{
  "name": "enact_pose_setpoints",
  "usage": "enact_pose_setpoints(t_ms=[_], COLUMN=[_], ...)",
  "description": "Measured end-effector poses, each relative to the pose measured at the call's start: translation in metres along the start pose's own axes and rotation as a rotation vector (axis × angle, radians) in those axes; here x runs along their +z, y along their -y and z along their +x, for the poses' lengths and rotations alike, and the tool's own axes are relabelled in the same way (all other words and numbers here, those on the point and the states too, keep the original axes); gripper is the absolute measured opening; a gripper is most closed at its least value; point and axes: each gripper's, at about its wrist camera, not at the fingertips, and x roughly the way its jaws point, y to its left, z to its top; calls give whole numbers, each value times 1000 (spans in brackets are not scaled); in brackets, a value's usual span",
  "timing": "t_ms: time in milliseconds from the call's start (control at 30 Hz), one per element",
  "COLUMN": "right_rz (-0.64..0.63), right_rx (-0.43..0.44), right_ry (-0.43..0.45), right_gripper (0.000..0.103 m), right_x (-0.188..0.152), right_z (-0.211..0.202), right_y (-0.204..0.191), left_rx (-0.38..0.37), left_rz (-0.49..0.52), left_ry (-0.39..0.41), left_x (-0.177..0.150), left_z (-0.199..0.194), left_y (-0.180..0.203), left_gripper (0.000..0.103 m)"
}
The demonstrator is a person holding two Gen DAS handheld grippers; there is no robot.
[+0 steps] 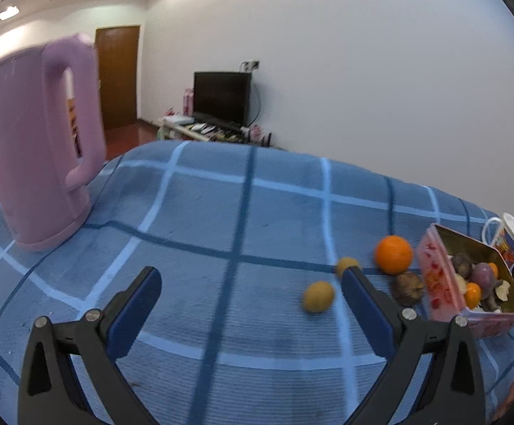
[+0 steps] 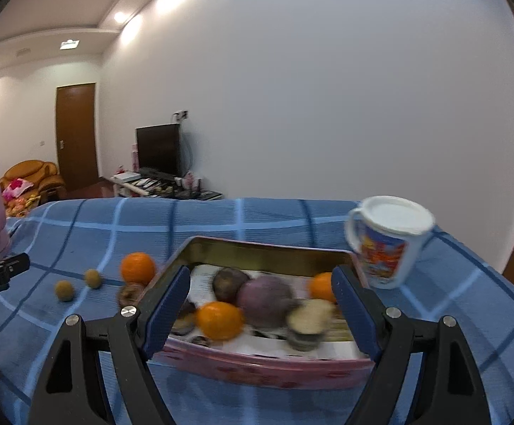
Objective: Organize fruits
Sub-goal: 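Grasp the brown scaly fruit with the right tool while the left tool grasps a small brown fruit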
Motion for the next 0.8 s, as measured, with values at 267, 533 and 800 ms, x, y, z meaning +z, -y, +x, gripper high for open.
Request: enact_pose_setpoints(t_ms=[267,533,800], right_rz=[-118,-361,-463], right_rx=[80,173,148], right_ry=[-38,-222,-304], right_gripper=[83,63,60], right_x=[5,-1,1], right_z=[20,63,91], right_y=[-51,-108,-122], left_rx=[114,92,83], left_rz=[-22,5,34], left_ry=[-57,-103,-106], left_x=[4,3,4], left_z=[12,18,16], left_y=[-28,-26,-21], left_gripper=[103,103,103])
